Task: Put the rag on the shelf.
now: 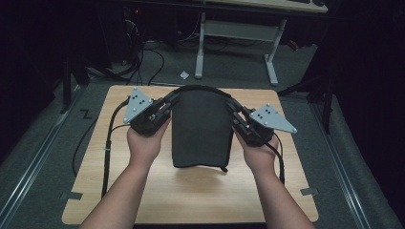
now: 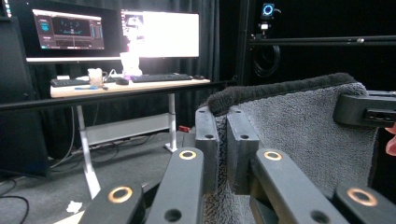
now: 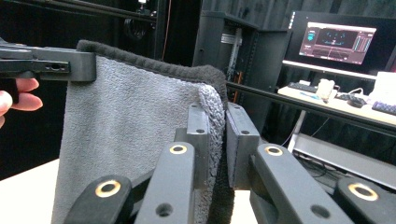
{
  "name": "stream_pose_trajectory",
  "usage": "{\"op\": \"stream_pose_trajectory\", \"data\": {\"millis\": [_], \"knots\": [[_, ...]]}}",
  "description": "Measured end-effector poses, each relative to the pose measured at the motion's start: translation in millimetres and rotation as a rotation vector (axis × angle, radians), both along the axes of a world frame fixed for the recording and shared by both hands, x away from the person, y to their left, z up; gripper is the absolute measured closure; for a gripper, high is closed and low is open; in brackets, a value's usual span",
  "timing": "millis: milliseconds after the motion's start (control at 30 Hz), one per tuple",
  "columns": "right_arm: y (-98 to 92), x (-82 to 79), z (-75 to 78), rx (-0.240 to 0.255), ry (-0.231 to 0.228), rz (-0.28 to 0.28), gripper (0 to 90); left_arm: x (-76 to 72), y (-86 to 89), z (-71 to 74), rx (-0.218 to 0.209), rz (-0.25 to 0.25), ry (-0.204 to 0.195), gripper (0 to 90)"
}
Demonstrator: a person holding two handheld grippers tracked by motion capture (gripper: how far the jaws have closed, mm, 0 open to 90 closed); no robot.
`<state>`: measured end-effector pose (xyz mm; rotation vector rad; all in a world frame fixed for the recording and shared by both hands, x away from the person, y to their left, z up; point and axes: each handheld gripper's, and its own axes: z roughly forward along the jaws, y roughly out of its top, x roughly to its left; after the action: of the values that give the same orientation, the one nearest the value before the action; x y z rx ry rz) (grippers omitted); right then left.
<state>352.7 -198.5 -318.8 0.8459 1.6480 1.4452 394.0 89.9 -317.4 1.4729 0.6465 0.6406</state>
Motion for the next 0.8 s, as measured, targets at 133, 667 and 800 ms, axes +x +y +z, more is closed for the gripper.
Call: {"op": "stream_pose_trajectory", "data": {"millis": [133,667,800], "knots": [[-1.6,12.7,4.3,0.007,0.005,-0.013,82.5,12.7,-2.6,3.3,0.015,0.005,-0.002,85.0],[-14.9,83.9,1.8,0.036,0.05,-0.04,82.6,86.0,-13.8,-1.0,0.018,0.031,0.054,85.0],[-16.8,101.2,-0.9,0.012,0.062,-0.049,82.6,98.5,-16.5,-3.2,0.045,0.041,0.055,84.9]]}}
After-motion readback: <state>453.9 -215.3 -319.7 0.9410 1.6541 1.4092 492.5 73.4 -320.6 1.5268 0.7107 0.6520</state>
